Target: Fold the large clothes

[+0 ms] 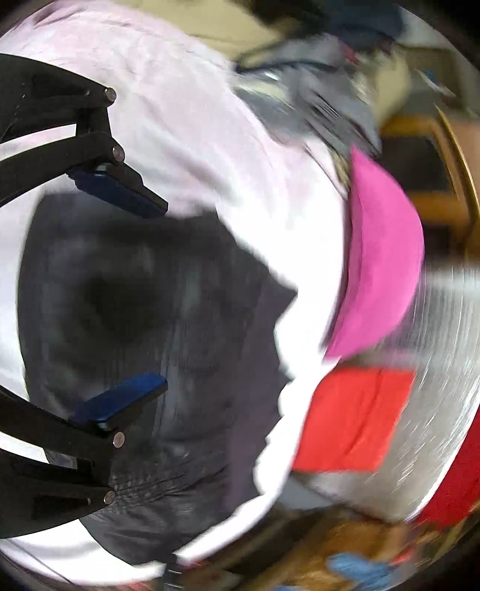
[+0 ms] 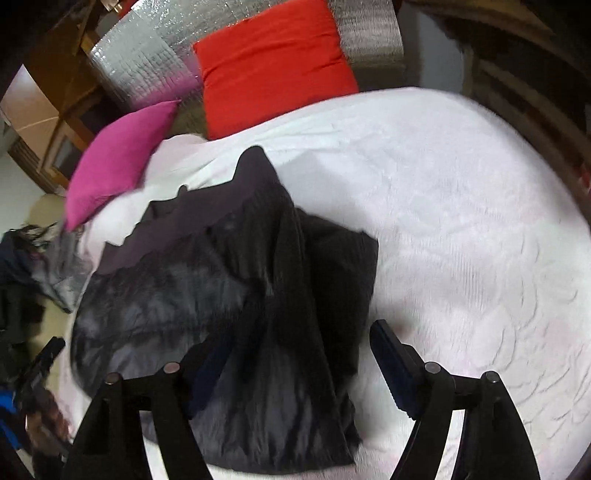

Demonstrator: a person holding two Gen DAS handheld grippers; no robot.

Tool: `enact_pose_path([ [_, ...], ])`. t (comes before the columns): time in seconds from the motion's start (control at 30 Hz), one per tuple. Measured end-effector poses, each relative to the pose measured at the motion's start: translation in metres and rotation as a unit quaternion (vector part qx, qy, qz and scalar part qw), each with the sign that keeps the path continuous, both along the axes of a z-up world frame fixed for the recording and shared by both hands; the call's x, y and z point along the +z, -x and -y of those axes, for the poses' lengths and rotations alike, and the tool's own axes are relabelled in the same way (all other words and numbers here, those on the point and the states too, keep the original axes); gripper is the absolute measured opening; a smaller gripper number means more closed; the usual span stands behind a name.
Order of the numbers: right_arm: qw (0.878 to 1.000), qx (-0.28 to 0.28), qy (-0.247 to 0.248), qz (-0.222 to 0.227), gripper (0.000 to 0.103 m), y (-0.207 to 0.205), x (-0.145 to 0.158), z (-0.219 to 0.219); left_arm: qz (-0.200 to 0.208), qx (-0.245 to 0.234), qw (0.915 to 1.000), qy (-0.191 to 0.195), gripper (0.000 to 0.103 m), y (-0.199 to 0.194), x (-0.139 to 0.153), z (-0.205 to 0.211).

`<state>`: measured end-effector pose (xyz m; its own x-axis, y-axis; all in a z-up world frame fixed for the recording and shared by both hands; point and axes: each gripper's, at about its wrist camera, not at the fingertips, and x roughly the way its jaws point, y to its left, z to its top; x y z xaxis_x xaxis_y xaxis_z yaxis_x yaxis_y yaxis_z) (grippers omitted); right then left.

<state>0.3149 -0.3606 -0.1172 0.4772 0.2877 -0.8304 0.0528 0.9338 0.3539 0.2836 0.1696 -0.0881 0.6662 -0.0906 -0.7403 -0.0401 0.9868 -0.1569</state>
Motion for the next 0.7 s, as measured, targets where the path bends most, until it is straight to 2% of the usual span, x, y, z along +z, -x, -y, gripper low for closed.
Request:
enact_pose_path([
  [0.07,1.0,-0.002,-0.025,-0.008,0.079,0.007,-0.003,0.012,-0.015,0.026,0.9974,0.065,0.087,-0.001,-0.004,-0.045],
  [0.13,0.998,-0.006,-0.059,-0.013,0.079,0.009,-0.012,0.018,-0.026,0.037,0.991,0.126,0.087,-0.002,-0.013,-0.074],
  [0.17,0.997,-0.008,-0.076,-0.016,0.079,0.009,-0.018,0.023,-0.035,0.041,0.984,0.17,0.087,-0.006,-0.02,-0.089],
  [0.23,0.994,-0.01,-0.103,-0.022,0.079,0.004,-0.023,0.03,-0.052,0.039,0.9701,0.234,0.087,-0.015,-0.033,-0.104],
  [0.27,0.992,-0.01,-0.122,-0.026,0.079,0.002,-0.026,0.033,-0.056,0.043,0.9652,0.252,0.087,-0.019,-0.038,-0.107],
  [0.4,0.986,-0.019,-0.159,-0.039,0.079,-0.009,-0.04,0.039,-0.075,0.041,0.9522,0.293,0.087,-0.036,-0.056,-0.106],
  [0.7,0.979,-0.014,-0.199,-0.046,0.08,-0.026,-0.053,0.046,-0.099,0.02,0.946,0.308,0.087,-0.072,-0.079,-0.101],
])
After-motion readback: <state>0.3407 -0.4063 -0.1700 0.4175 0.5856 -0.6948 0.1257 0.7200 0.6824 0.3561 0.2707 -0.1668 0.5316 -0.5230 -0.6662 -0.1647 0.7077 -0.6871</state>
